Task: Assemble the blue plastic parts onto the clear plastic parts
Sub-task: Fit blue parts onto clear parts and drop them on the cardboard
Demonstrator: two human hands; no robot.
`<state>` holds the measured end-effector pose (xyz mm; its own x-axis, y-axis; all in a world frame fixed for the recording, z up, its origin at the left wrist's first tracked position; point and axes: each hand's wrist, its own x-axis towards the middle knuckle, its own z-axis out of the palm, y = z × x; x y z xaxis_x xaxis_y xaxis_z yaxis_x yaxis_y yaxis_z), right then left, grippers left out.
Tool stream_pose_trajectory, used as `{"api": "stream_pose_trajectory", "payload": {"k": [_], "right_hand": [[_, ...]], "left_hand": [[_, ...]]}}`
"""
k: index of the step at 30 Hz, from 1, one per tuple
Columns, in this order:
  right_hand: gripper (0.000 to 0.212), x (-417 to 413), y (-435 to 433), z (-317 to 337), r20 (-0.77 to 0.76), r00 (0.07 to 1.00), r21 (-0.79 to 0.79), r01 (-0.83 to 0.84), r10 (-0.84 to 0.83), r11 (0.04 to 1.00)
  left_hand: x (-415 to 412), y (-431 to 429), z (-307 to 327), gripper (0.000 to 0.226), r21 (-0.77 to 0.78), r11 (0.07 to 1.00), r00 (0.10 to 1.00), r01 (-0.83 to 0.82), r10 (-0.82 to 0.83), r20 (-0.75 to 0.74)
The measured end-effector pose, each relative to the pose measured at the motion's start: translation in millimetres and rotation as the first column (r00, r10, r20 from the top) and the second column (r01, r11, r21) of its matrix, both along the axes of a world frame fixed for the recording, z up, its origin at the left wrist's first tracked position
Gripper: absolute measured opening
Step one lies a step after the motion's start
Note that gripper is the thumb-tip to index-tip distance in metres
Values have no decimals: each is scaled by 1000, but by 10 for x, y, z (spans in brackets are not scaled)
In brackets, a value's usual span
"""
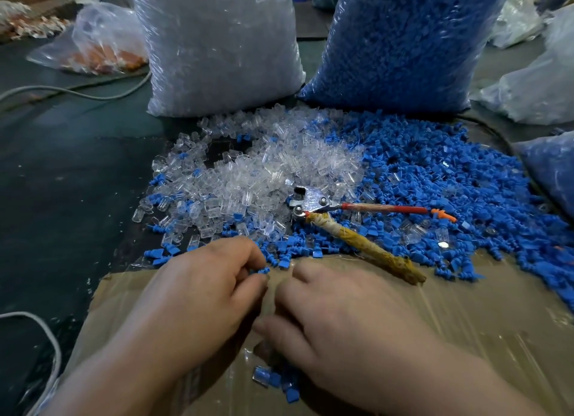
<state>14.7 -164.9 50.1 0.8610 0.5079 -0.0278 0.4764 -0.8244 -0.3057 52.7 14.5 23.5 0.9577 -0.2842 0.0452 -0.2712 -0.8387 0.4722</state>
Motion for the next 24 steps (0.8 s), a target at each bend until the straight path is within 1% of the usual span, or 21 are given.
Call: {"api": "stream_pose_trajectory", "payload": {"k": [2,3,4,5,7,9,12,13,14,15,16,17,18,19,20,21,22,24], "right_hand": [[40,33,-85,-3,50,996,66,75,-79,995],[36,52,-118,-5,67,991,125,106,-115,986],[29,69,-138,-6,59,988,197,130,-144,972],[24,81,-149,-22,41,987,263,138,-154,955],[32,102,-133,-39,25,994,319,95,-108,943],[37,121,-124,-57,44,996,331,53,-72,942],[34,165,-143,-118,106,986,385,81,-131,919],[30,183,-152,-141,128,977,404,106,-171,908],[24,202,-162,-161,139,967,427,136,-214,894],[19,222,-177,-184,142,957,452,165,-254,876],[16,242,-194,-202,137,946,473,198,-293,859],[14,257,-212,-217,129,937,486,226,-325,844],[13,270,-225,-226,117,931,489,249,-346,836],[12,277,-227,-230,104,930,480,263,-352,837],[12,279,-220,-234,95,933,462,268,-348,845],[14,277,-205,-236,93,936,443,267,-340,856],[15,273,-186,-238,96,938,428,263,-333,864],[16,265,-151,-245,95,944,410,253,-317,876]], "left_hand": [[-18,-46,3,10,-120,993,999,-22,27,40],[-30,-78,9,8,-191,981,998,-28,37,41],[-42,-109,10,6,-272,962,999,-32,39,19],[-52,-135,6,9,-356,934,999,-39,36,-16],[-55,-176,-8,22,-489,870,995,-62,16,-99],[-40,-201,-30,25,-593,798,983,-105,-9,-186],[-29,-246,-12,17,-749,630,950,-207,-55,-308],[-20,-257,-3,15,-777,589,948,-221,-59,-314],[-13,-255,-12,17,-779,589,958,-216,-28,-286],[4,-242,-31,21,-742,642,976,-196,50,-214],[36,-213,-53,25,-656,736,985,-168,147,-87],[75,-187,-54,29,-507,850,973,-148,217,80],[105,-171,-38,38,-322,935,947,-149,229,226],[132,-159,-30,53,-152,974,939,-168,205,277],[153,-156,-37,66,-11,983,950,-184,180,255],[175,-164,-43,73,92,978,964,-189,167,209],[188,-168,-63,75,161,971,975,-179,154,158],[195,-166,-120,72,228,965,988,-130,107,110]]}}
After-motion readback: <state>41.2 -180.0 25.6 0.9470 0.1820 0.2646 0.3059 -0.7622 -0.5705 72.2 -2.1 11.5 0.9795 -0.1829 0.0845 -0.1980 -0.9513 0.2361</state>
